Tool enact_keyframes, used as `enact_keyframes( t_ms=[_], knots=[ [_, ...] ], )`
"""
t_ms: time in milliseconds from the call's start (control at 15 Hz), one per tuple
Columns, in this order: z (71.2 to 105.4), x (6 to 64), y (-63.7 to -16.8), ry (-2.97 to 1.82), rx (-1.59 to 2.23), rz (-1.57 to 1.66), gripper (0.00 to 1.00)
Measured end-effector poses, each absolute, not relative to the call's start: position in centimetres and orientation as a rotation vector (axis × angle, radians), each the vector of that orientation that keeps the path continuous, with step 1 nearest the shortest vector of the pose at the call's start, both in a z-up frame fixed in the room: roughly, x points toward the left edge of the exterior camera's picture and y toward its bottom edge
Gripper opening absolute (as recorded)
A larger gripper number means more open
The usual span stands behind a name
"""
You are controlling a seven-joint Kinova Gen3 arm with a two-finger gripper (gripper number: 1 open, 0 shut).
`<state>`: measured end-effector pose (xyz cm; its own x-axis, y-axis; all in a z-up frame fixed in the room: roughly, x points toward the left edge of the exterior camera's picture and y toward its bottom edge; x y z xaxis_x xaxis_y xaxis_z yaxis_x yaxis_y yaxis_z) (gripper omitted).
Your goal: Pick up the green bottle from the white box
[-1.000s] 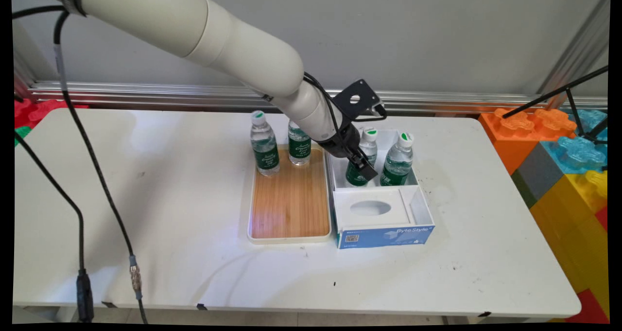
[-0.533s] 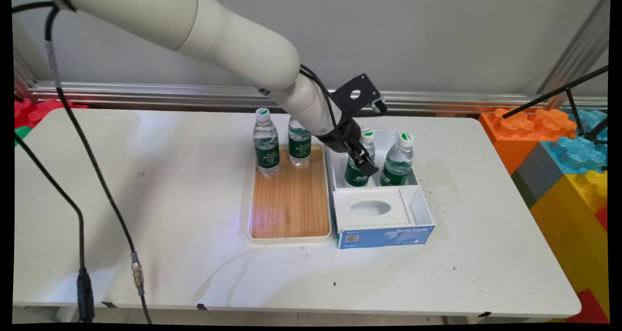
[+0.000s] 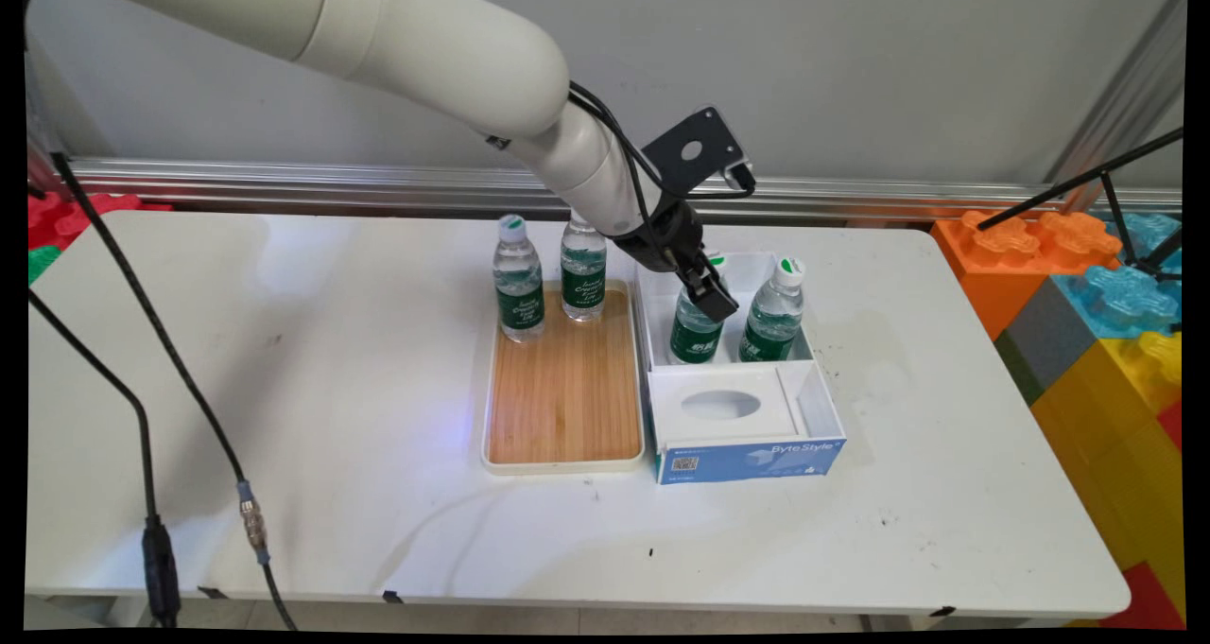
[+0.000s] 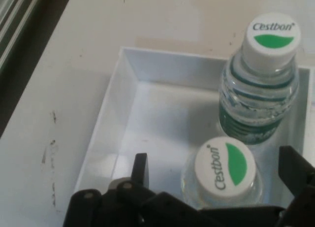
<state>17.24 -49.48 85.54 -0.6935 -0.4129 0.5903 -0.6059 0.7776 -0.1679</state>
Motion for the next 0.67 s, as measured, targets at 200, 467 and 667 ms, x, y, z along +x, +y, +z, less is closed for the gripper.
enact_keyframes(
  t_ms=[200, 467, 667],
  knots=[
    [85.4, 17.6, -49.4, -2.445, 0.748, 0.476, 1.00],
    [84.7, 17.9, -49.4, -2.457, 0.740, 0.465, 1.00],
    [84.0, 18.1, -49.6, -2.457, 0.744, 0.460, 1.00]
  ],
)
